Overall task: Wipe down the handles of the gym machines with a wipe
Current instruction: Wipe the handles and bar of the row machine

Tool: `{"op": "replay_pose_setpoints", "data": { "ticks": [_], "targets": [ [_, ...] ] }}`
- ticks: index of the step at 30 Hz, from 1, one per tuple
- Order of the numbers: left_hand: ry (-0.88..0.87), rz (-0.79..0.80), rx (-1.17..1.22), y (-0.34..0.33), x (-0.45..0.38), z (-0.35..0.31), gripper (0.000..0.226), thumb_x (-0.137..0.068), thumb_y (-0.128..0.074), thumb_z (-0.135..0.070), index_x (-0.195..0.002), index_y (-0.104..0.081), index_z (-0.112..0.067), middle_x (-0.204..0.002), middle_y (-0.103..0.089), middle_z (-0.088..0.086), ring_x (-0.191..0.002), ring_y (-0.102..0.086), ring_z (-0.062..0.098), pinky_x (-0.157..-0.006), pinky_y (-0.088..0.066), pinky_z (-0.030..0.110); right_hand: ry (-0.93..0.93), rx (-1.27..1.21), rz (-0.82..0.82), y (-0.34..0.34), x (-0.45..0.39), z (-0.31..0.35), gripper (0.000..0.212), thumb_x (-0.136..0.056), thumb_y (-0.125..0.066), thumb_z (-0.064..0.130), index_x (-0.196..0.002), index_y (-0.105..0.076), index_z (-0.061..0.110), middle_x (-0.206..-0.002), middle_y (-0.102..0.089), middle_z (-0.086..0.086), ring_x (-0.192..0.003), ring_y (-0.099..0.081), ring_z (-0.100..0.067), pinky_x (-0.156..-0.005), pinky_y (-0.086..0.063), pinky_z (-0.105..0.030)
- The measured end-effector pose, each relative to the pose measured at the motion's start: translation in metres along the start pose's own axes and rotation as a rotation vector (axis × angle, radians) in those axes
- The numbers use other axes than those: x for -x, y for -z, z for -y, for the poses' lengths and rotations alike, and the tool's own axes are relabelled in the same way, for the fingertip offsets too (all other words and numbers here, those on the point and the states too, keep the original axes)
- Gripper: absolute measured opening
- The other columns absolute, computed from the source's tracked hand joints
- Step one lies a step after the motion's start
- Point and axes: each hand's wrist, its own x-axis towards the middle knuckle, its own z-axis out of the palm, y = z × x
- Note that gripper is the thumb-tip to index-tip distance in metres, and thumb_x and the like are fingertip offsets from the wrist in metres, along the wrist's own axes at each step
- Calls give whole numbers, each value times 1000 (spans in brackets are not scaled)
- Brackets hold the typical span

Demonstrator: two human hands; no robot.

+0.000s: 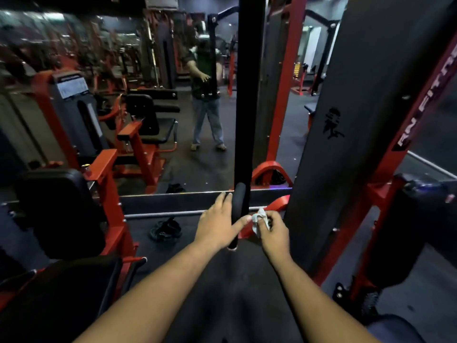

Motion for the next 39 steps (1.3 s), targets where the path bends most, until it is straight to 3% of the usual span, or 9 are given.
{"op": "replay_pose_setpoints", "data": {
  "ticks": [6, 9, 13, 18, 21, 28, 31, 35, 39],
  "targets": [
    [236, -115, 18, -27, -42, -36, 93, -93, -44, -76, -161, -24, -16, -164, -33, 3, -142, -45, 27, -103, -48, 44, 54, -54, 129, 18, -57, -29, 4, -99, -61, 25, -98, -60, 29, -86, -69, 15, -81, -63, 4, -72, -47, -24],
    [323, -141, 8, -34, -56, -45, 91, -93, -46, -76, -158, -29, -16, -155, -44, 5, -136, -52, 29, -96, -50, 45, 19, -92, 150, 19, -72, -46, 6, -99, -60, 27, -99, -58, 32, -90, -72, 13, -85, -66, -1, -77, -53, -32],
    [417, -210, 11, -36, -79, -51, 83, -91, -48, -77, -147, -43, -16, -136, -60, 8, -121, -62, 32, -89, -55, 45, 23, -108, 193, 12, -97, -55, 21, -96, -62, 18, -105, -60, 38, -98, -70, 14, -92, -66, -3, -86, -55, -35],
    [461, -239, -72, -38, -88, -51, 70, -93, -41, -77, -123, -57, -16, -106, -73, 8, -101, -70, 34, -76, -54, 42, 104, -39, 229, -1, -127, -54, 28, -98, -60, 20, -124, -68, 24, -113, -72, 8, -106, -64, -9, -95, -50, -28],
    [464, -280, -97, -40, -86, -51, 65, -93, -40, -77, -110, -60, -18, -95, -73, 5, -90, -72, 33, -68, -54, 40, 209, 44, 264, -7, -144, -51, 22, -96, -62, 18, -115, -71, 23, -107, -75, 7, -96, -65, -5, -87, -51, -23],
    [515, -327, -148, -42, -88, -53, 58, -96, -42, -74, -94, -59, -19, -87, -71, 5, -84, -70, 32, -62, -47, 37, 358, 200, 282, -40, -220, -36, 28, -91, -56, 15, -113, -70, 24, -110, -73, 2, -101, -67, -22, -87, -53, -37],
    [519, -367, -142, -45, -89, -50, 57, -93, -45, -76, -93, -61, -21, -85, -71, 2, -82, -69, 29, -58, -44, 36, 491, 286, 452, -58, -226, -47, 32, -91, -57, 7, -117, -69, 21, -122, -70, -3, -110, -63, -26, -89, -49, -36],
    [527, -416, -125, -48, -90, -47, 64, -89, -41, -81, -101, -67, -25, -82, -70, -3, -79, -69, 25, -63, -54, 40, 517, 241, 637, -73, -197, -76, 28, -89, -52, 2, -109, -67, 16, -105, -69, -6, -92, -62, -18, -73, -41, -28],
    [527, -458, -95, -49, -89, -47, 62, -87, -42, -82, -102, -69, -29, -72, -65, -4, -73, -67, 23, -58, -49, 38, 783, 240, 690, -74, -234, -102, 46, -84, -54, -4, -120, -66, 22, -125, -67, -2, -119, -63, -21, -101, -49, -32]
  ]
}}
